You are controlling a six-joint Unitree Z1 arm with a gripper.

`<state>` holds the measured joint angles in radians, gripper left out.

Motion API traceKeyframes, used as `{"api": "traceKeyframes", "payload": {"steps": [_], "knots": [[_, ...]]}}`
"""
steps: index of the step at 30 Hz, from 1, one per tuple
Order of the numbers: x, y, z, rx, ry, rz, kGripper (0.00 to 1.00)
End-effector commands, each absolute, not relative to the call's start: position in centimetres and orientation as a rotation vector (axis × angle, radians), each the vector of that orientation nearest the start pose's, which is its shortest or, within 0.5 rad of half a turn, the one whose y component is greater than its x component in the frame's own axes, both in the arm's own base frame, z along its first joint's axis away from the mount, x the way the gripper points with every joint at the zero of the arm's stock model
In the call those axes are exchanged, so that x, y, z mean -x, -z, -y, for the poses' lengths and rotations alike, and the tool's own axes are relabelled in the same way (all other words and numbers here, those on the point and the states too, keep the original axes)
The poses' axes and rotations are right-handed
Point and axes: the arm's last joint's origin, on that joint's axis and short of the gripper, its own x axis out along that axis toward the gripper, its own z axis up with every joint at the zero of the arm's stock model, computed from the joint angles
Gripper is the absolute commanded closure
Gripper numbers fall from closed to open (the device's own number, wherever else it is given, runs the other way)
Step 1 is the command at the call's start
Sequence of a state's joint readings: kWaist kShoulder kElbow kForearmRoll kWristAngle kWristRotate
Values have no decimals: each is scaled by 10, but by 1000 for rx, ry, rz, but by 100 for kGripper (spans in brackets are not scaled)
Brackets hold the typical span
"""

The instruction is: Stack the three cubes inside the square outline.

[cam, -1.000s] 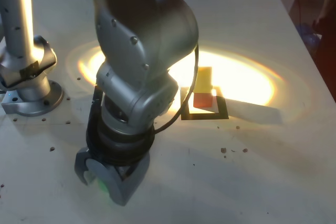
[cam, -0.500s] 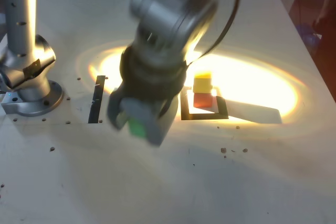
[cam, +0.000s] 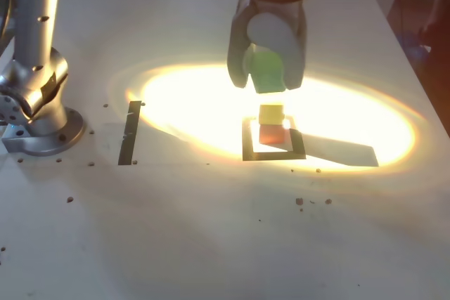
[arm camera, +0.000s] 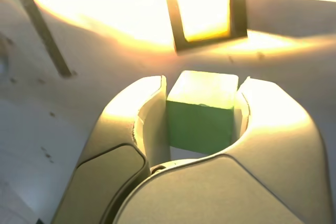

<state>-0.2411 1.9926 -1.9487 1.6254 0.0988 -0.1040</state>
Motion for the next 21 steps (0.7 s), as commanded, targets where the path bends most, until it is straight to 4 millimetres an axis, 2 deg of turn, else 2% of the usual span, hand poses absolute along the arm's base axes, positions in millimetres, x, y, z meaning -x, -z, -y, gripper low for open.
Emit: {"api": "traceKeyframes", "payload": {"steps": [1, 7, 21], "knots": [[-343, -349, 68, -202, -9, -1672, 82], [-344, -336, 53, -192, -50, -1728, 82], [-367, -307, 51, -166, -53, -1799, 82]]}}
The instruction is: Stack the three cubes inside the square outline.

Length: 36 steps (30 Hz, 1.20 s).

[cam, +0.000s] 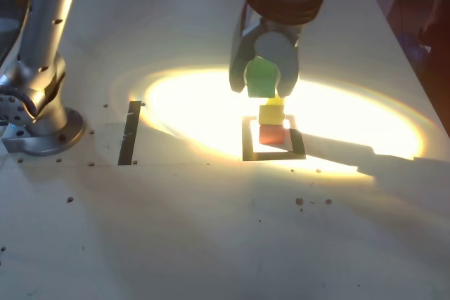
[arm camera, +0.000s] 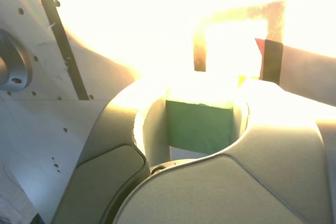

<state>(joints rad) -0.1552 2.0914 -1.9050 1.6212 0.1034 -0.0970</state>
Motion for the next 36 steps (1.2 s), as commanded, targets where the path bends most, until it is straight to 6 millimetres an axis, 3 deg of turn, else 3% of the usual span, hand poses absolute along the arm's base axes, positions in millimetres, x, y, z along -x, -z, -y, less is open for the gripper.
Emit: {"api": "traceKeyframes", "payload": {"steps": [1, 9, 23, 36], "knots": [[-368, -306, 50, -167, -54, -1800, 82], [-373, -306, 48, -177, -51, -1793, 80], [-378, -297, 51, -158, 7, -1819, 64], [-380, -293, 49, -179, -8, -1822, 18]]}}
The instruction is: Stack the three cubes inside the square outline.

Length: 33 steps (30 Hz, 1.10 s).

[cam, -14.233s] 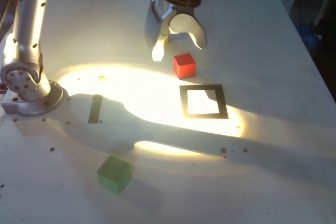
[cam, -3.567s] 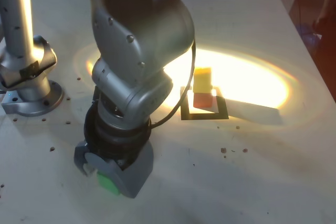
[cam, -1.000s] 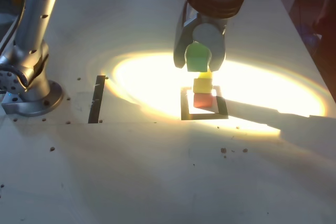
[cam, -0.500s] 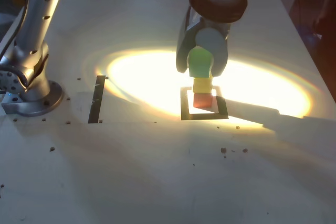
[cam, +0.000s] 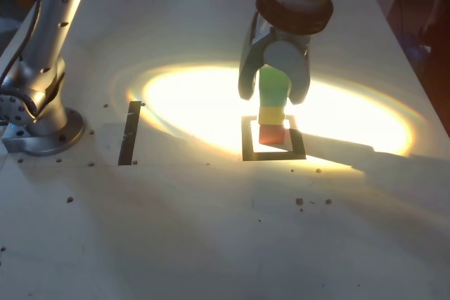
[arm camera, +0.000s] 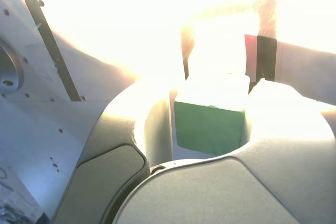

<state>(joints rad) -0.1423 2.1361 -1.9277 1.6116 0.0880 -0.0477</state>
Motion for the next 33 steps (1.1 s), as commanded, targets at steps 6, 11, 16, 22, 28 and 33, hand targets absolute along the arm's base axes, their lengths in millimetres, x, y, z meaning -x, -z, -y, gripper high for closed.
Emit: {"api": "traceKeyframes", "payload": {"steps": [6, 11, 16, 22, 28, 33], "knots": [[-379, -293, 46, -209, -33, -1823, 3], [-374, -294, 45, -228, -45, -1828, 1], [-353, -316, 44, -228, -36, -1793, 1], [-285, -350, 41, -197, 14, -1751, 1], [-206, -338, 30, -185, 29, -1766, 1], [-176, -303, 24, -198, 18, -1799, 1]]}}
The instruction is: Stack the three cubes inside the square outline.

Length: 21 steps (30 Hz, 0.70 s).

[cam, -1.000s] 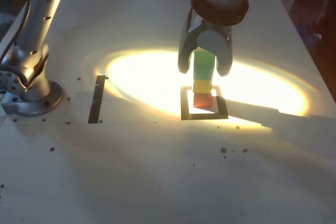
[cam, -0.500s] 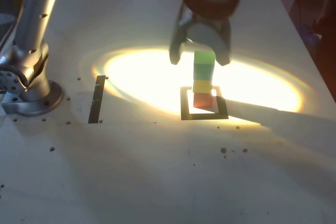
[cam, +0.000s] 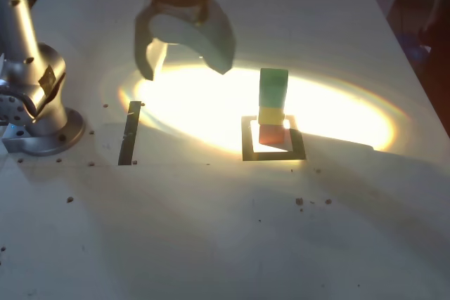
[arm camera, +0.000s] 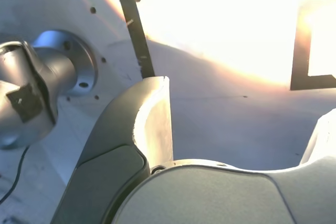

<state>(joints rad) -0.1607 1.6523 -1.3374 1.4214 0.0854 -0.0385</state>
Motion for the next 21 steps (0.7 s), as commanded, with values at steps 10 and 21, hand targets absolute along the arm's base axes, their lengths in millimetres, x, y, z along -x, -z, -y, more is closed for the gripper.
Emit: {"api": "traceKeyframes", "payload": {"steps": [10, 21], "knots": [[-142, -232, 13, -159, 0, -1873, 1], [-132, -228, 12, -153, -10, -1928, 1]]}}
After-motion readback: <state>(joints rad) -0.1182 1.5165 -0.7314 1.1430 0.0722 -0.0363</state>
